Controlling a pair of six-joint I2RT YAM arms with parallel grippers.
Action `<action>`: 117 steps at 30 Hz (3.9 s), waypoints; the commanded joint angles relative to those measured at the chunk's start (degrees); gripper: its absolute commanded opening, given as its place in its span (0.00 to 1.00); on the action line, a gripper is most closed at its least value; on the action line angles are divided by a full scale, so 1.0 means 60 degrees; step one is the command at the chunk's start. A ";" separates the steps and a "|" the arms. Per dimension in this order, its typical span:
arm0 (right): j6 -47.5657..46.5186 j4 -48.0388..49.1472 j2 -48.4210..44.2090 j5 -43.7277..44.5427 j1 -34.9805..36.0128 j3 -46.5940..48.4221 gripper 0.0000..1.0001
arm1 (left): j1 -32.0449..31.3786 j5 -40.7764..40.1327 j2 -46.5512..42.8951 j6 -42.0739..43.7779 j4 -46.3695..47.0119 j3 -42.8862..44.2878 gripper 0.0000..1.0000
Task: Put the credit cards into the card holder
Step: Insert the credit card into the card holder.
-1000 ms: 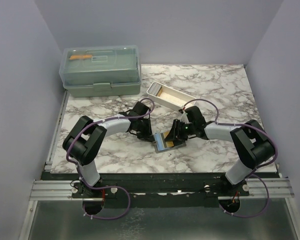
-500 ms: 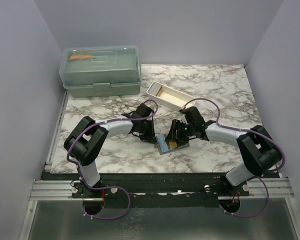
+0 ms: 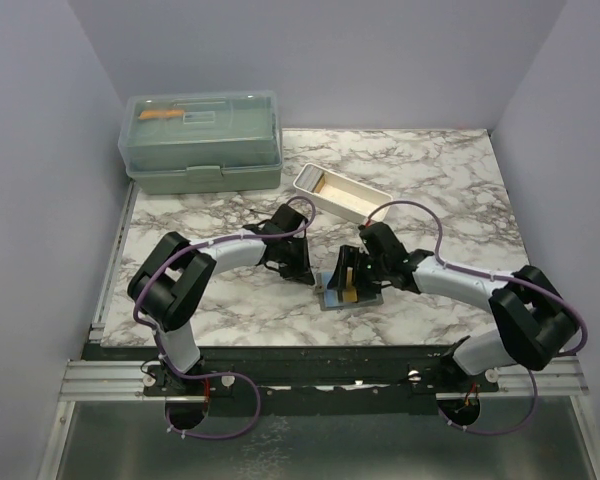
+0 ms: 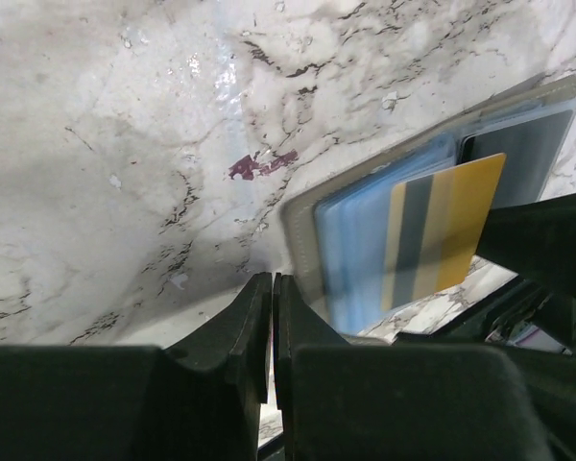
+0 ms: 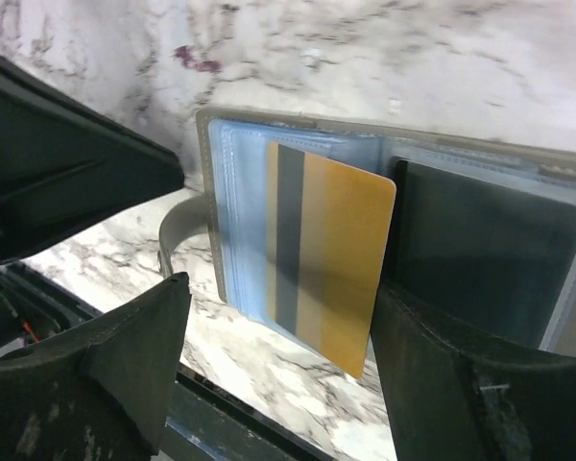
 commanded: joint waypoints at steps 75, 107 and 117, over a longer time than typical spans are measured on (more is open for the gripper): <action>0.0244 -0.0875 0.0540 0.1644 0.0843 0.0895 0.58 | 0.0030 -0.0009 0.0863 0.0667 -0.0992 0.1784 0.20; 0.0918 -0.1239 -0.0747 0.1692 0.0830 0.0259 0.38 | 0.0378 -0.0242 -0.0568 0.0840 -0.1544 0.0904 0.36; 0.0779 -0.1301 -0.0151 0.2287 0.0830 0.0296 0.10 | 0.0134 0.1111 -0.1046 -0.0068 -0.1040 0.0753 0.36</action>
